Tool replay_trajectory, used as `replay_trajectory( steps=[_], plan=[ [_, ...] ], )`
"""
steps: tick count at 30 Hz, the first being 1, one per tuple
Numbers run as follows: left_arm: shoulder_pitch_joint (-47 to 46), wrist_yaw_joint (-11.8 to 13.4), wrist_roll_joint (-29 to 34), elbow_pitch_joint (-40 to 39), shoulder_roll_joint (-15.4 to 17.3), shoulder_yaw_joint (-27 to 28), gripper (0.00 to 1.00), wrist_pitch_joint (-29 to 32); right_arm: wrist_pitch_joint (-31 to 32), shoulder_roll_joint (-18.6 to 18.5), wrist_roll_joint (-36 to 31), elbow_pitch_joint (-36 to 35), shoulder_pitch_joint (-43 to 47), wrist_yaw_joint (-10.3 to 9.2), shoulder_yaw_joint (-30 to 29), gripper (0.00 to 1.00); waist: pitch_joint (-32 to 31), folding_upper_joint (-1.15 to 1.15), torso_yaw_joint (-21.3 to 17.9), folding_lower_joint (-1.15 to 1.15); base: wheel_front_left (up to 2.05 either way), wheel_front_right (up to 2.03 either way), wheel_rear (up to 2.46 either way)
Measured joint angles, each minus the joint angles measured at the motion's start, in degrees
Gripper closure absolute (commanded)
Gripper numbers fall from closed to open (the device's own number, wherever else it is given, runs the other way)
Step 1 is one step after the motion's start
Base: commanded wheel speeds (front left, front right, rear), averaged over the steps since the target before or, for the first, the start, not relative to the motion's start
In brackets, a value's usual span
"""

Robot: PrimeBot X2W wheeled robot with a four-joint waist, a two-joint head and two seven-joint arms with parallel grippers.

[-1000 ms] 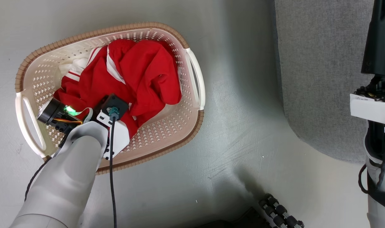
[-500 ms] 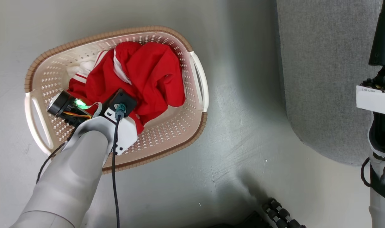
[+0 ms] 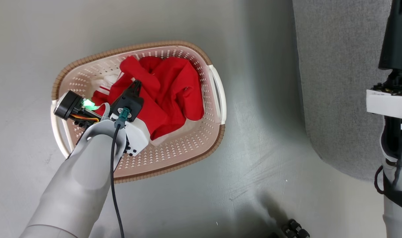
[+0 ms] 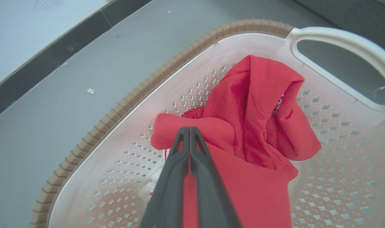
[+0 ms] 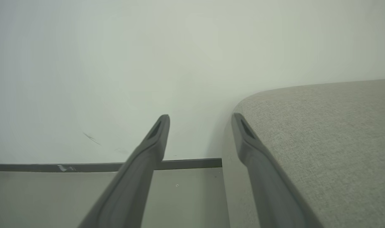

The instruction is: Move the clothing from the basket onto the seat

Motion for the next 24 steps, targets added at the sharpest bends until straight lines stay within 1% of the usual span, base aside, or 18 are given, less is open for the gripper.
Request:
replay_trajectory(
  steps=[9, 17, 24],
  plan=[
    [2.57, 0.47, -3.99, -7.04, -0.03, 3.48, 1.00, -1.42, 0.00, -0.07, -3.52, 2.29, 0.17, 0.00, 3.14, 0.00, -3.90, 0.00, 1.79, 0.00, 0.00, 0.00, 0.00],
    [5.52, 0.56, -5.32, -14.46, 1.02, 5.03, 1.00, -1.63, 0.00, -0.12, -5.26, 4.38, 1.64, 0.00, 3.33, 0.00, -8.07, 0.00, 3.31, 0.00, 0.00, 0.00, 0.00],
    [9.25, 0.73, -5.82, -22.73, 1.49, 5.43, 1.00, -1.65, 0.00, -0.16, -6.57, 5.78, 3.10, 0.00, 2.92, 0.00, -12.09, 0.00, 4.59, 0.00, 0.00, 0.00, 0.00]
  ],
)
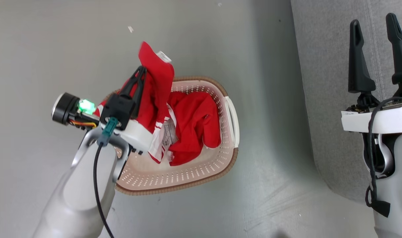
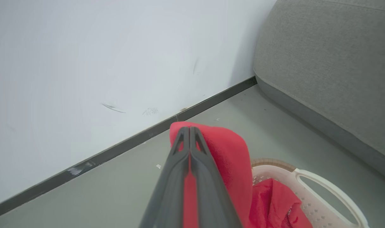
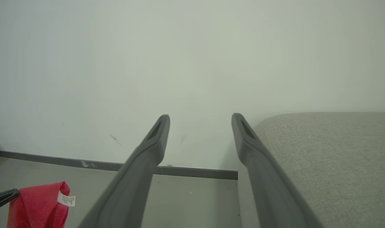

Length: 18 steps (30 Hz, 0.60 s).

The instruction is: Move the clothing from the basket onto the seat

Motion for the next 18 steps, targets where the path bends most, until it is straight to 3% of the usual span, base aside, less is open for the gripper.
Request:
replay_trajectory(
  steps=[18],
  plan=[
    [13.32, -0.10, -2.34, -9.94, 1.63, -0.41, 1.00, 0.00, 0.00, 0.02, -0.51, 1.54, 6.72, 0.00, -2.70, 0.00, -11.04, 0.00, 2.70, 0.00, 0.00, 0.00, 0.00]
  ],
)
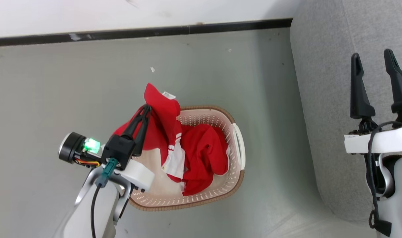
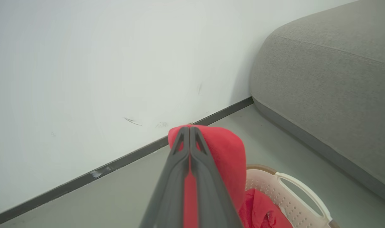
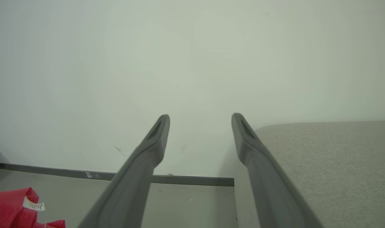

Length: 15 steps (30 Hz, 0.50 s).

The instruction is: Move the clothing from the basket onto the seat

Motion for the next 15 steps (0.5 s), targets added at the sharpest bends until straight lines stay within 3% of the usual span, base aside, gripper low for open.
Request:
replay_trajectory(
  steps=[15],
  plan=[
    [4.67, -0.21, -0.58, -5.84, 0.16, -1.13, 1.00, 0.80, 0.00, 0.05, -0.56, 0.32, 4.86, 0.00, -0.75, 0.00, -6.69, 0.00, 0.09, 0.00, 0.00, 0.00, 0.00]
  ],
)
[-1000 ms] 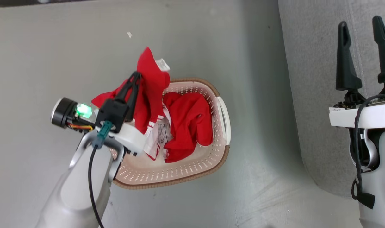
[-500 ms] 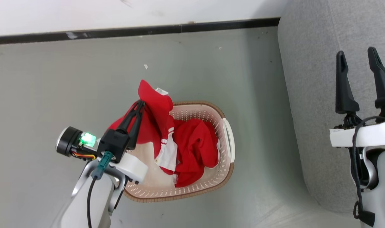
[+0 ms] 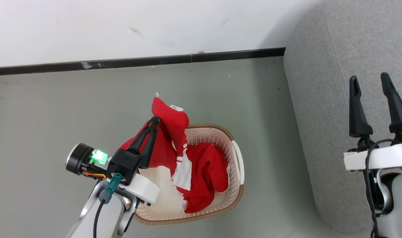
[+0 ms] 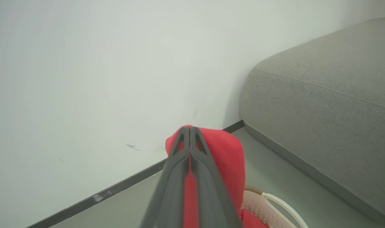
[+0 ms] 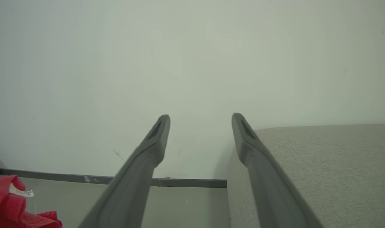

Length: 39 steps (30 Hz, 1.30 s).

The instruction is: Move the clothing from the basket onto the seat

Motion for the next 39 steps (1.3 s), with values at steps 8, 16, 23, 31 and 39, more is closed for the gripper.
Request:
replay_trajectory(
  steps=[8, 16, 23, 31, 39],
  plan=[
    [2.15, 0.05, -0.10, -2.79, 0.09, 0.01, 0.00, 1.00, 0.00, 0.02, 0.00, 0.05, 1.96, 0.00, -0.01, 0.00, -1.96, 0.00, -0.70, 0.00, 0.00, 0.00, 0.00],
    [3.25, 0.63, -0.60, -6.10, 0.11, 0.33, 0.00, 1.55, 0.00, 0.04, 0.00, -0.07, 2.98, 0.00, -0.01, 0.00, -3.34, 0.00, -1.35, 0.00, 0.00, 0.00, 0.00],
    [5.07, 1.72, -1.98, -8.32, 0.26, 1.97, 0.00, 1.57, 0.00, 0.05, 0.00, -0.13, 3.13, 0.00, -0.01, 0.00, -4.47, 0.00, -1.34, 0.00, 0.00, 0.00, 0.00],
    [7.40, 3.63, -3.21, -9.94, 0.73, 4.88, 0.00, 1.56, 0.00, 0.08, -0.03, -0.12, 3.67, 0.00, 0.12, 0.00, -6.03, 0.00, -1.06, 0.00, 0.00, 0.00, 0.00],
    [10.53, 5.21, -4.98, -10.48, 1.88, 8.77, 0.00, 1.48, 0.00, 0.08, -1.00, 0.23, 5.11, 0.00, 0.45, 0.00, -8.04, 0.00, -0.69, 0.00, 0.00, 0.00, 0.00]
  ],
)
